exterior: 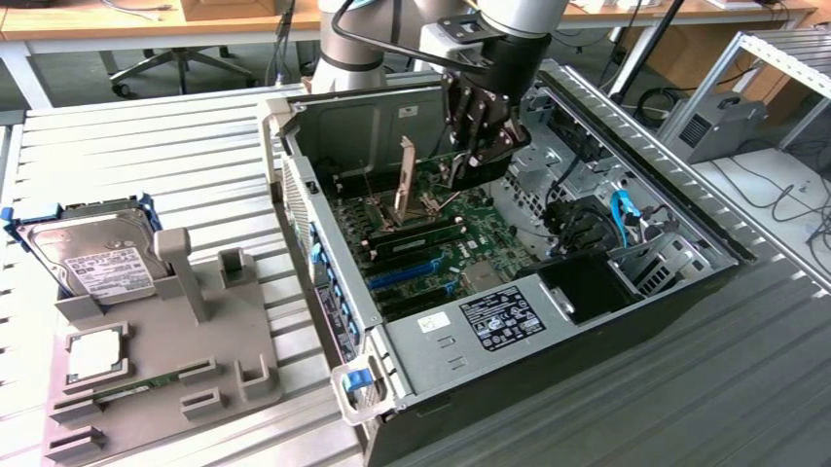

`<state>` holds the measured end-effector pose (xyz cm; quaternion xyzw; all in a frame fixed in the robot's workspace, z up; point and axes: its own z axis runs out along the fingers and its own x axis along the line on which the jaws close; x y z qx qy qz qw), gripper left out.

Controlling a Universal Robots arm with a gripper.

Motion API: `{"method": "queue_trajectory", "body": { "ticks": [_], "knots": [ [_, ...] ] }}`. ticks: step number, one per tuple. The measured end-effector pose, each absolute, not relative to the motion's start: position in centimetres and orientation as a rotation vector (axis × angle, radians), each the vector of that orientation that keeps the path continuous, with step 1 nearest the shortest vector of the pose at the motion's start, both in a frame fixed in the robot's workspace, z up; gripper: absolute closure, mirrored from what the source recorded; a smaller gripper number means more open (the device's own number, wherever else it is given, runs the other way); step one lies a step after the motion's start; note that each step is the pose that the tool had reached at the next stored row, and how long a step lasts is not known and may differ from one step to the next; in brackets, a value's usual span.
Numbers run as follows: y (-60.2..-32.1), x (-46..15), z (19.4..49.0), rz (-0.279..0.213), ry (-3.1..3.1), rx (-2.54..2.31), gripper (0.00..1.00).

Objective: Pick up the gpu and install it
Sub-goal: 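Insert the gpu into the slot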

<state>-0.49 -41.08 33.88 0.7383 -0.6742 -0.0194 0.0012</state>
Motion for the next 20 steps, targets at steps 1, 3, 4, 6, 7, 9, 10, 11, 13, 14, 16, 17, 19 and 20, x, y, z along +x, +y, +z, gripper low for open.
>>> {"method": "queue_trajectory", "body": {
  "ticks": [1,3,4,6,7,9,10,11,13,14,16,17,19,20],
  "knots": [
    [-41.08,-0.49,33.88,-0.061,-2.111,2.322,0.71],
    [-41.08,-0.49,33.88,-0.061,-2.1,2.332,0.71],
    [-41.08,-0.49,33.88,-0.061,-2.096,2.335,0.71],
    [-41.08,-0.49,33.88,-0.062,-2.095,2.337,0.71],
    [-41.08,-0.48,33.88,-0.067,-2.097,2.34,0.71],
    [-41.08,-0.49,33.88,-0.084,-2.111,2.343,0.71],
    [-41.08,-0.49,33.88,-0.092,-2.129,2.336,0.71],
    [-41.08,-0.5,33.88,-0.095,-2.141,2.327,0.71],
    [-41.08,-0.48,33.84,-0.096,-2.176,2.296,0.71],
    [-41.08,-0.48,33.82,-0.095,-2.194,2.28,0.71],
    [-41.08,-0.49,33.78,-0.095,-2.231,2.245,0.71],
    [-41.08,-0.49,33.76,-0.095,-2.246,2.231,0.71],
    [-41.08,-0.49,33.75,-0.11,-2.271,2.219,0.71],
    [-41.08,-0.49,33.76,-0.119,-2.282,2.216,0.71]
  ]
}}
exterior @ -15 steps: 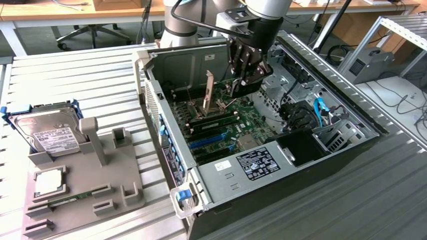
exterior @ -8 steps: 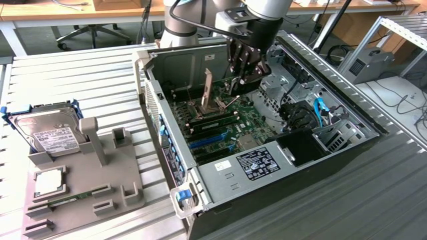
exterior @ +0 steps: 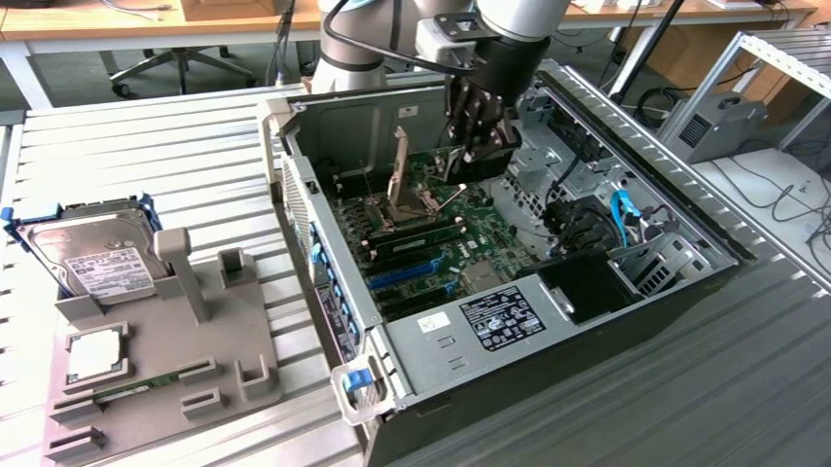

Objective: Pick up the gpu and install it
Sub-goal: 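Insert the gpu into the slot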

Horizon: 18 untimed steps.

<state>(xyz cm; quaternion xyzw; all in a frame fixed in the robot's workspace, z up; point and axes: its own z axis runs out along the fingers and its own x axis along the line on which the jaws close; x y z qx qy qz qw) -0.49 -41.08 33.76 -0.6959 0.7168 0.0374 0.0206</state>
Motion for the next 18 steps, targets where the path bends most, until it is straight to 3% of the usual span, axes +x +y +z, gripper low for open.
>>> {"method": "queue_trajectory", "body": {
  "ticks": [3,18],
  "knots": [
    [-41.08,-0.5,33.76,0.148,2.241,-2.105,0.71],
    [-41.44,-0.5,33.66,0.149,2.243,-2.101,0.71]
  ]
}}
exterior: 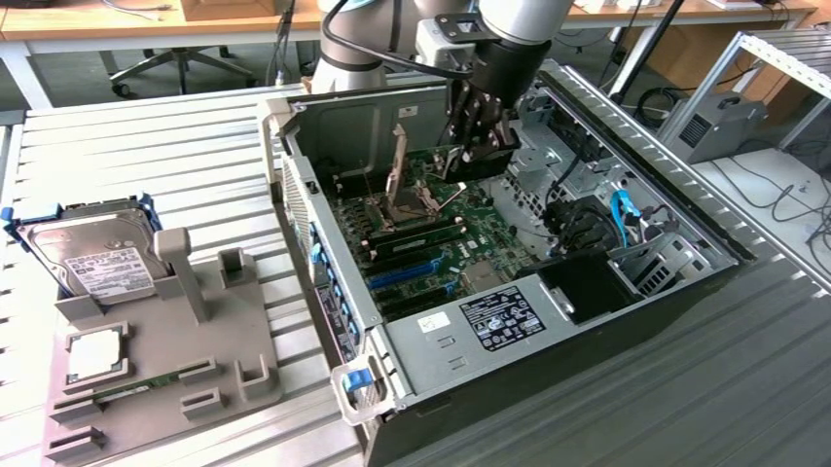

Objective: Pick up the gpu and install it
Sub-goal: 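Insert the gpu into the slot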

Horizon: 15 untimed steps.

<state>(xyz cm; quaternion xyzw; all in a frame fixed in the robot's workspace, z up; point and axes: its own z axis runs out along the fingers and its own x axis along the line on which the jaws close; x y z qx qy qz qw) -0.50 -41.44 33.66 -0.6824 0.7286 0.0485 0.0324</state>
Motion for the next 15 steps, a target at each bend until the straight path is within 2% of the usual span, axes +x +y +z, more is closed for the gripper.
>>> {"method": "queue_trajectory", "body": {
  "ticks": [15],
  "knots": [
    [-42.22,-0.58,33.56,0.149,2.243,-2.101,0.71]
  ]
}}
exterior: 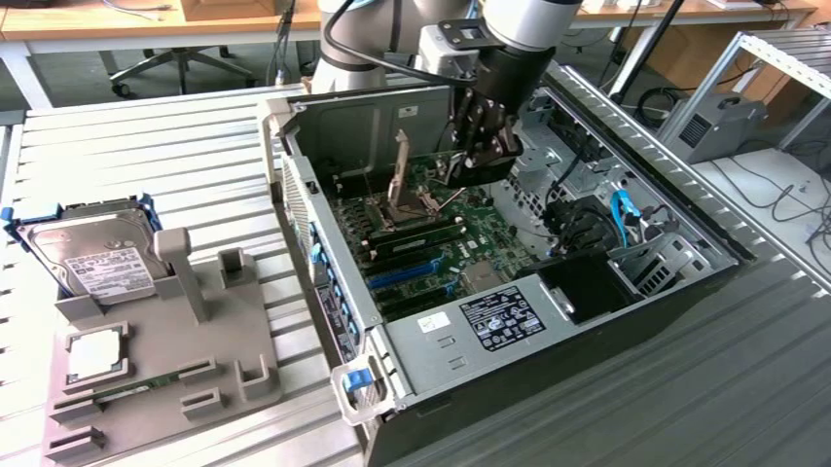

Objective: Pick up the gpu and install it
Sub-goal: 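Insert the gpu into the slot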

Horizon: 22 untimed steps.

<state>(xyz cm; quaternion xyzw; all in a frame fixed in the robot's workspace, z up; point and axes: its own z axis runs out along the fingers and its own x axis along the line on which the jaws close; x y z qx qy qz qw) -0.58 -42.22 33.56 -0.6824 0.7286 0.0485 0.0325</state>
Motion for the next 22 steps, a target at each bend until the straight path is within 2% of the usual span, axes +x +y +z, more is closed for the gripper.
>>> {"method": "queue_trajectory", "body": {
  "ticks": [22],
  "knots": [
    [-43.01,-0.69,33.35,0.149,2.243,-2.101,0.71]
  ]
}}
